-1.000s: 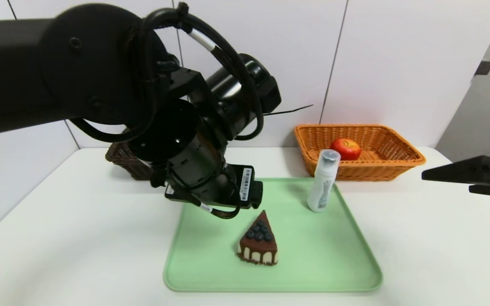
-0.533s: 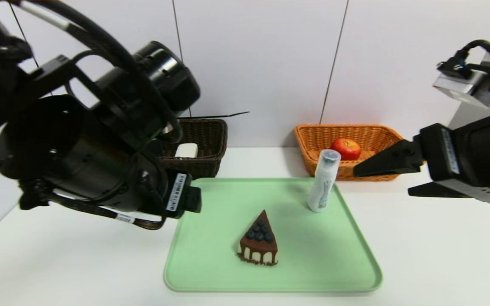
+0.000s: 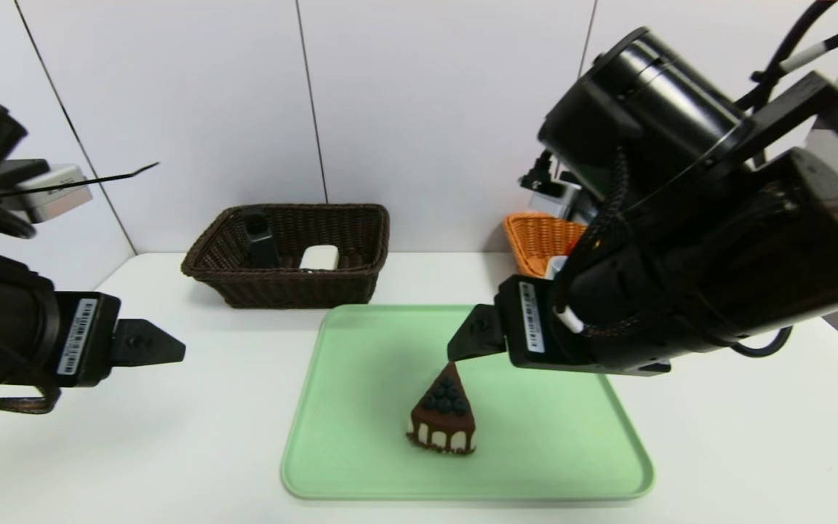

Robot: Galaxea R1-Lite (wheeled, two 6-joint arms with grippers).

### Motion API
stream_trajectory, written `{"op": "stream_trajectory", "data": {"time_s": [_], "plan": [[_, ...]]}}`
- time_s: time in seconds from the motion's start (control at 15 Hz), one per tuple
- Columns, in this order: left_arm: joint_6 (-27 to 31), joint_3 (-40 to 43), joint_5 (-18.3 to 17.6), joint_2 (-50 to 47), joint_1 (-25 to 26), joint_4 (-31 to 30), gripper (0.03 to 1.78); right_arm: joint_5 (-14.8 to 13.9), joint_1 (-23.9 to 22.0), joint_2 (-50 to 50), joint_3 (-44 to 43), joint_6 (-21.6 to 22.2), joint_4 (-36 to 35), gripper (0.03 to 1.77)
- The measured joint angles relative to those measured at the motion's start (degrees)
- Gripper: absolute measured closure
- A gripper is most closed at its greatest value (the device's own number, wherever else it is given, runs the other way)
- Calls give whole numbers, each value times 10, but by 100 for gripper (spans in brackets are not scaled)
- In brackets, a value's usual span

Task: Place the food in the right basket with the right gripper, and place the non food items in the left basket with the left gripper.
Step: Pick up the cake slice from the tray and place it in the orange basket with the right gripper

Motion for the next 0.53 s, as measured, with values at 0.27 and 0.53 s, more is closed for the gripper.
{"op": "stream_trajectory", "data": {"time_s": [0.27,0.53], "plan": [[7,28,-5,-59,32,3,12,-10,22,72,-36,0,3,9],[7,34,-5,-91,40,1,12,-19,26,138,-64,19,3,9]]}}
